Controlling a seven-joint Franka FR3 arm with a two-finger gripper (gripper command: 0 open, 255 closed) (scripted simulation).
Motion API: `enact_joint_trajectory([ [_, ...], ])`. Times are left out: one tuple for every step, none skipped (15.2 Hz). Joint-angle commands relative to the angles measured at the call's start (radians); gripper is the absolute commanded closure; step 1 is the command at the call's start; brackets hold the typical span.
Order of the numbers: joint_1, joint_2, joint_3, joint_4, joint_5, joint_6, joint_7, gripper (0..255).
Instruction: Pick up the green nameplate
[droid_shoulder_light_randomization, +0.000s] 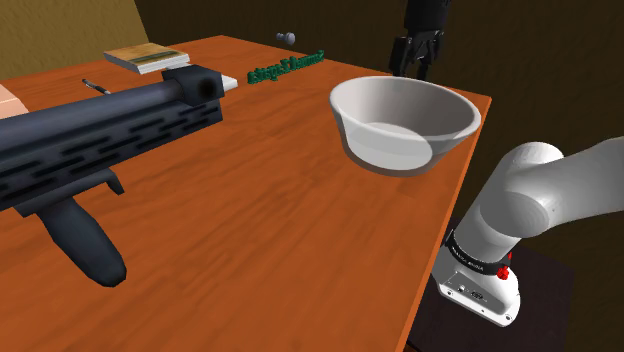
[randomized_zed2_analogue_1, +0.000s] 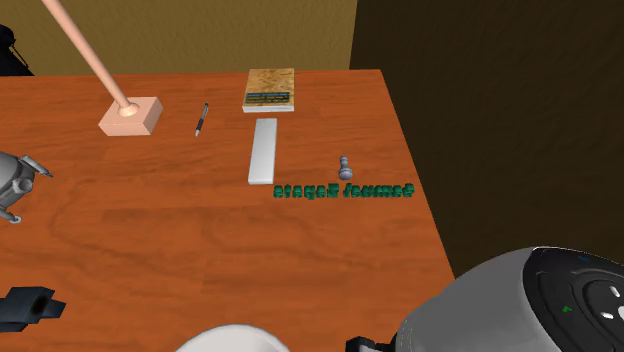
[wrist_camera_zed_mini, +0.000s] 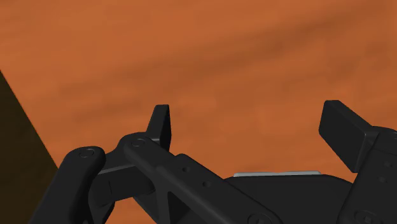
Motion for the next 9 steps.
enact_joint_trajectory([
  [0.000,0.000,0.000,0.000,0.000,0.000,0.000,0],
  [0.000,0.035,0.010,0.026,0.010,0.013,0.020,0],
  [-0.001,0.070,0.020,0.053,0.019,0.025,0.039,0],
  [-0.002,0.105,0.029,0.081,0.028,0.035,0.058,0],
  [-0.003,0.140,0.039,0.110,0.035,0.045,0.077,0],
  [-0.004,0.175,0.047,0.140,0.042,0.054,0.096,0],
  [-0.005,0.210,0.056,0.172,0.048,0.062,0.114,0],
  [-0.006,0.245,0.064,0.205,0.053,0.069,0.133,0],
  [-0.007,0.281,0.071,0.239,0.057,0.074,0.151,0],
])
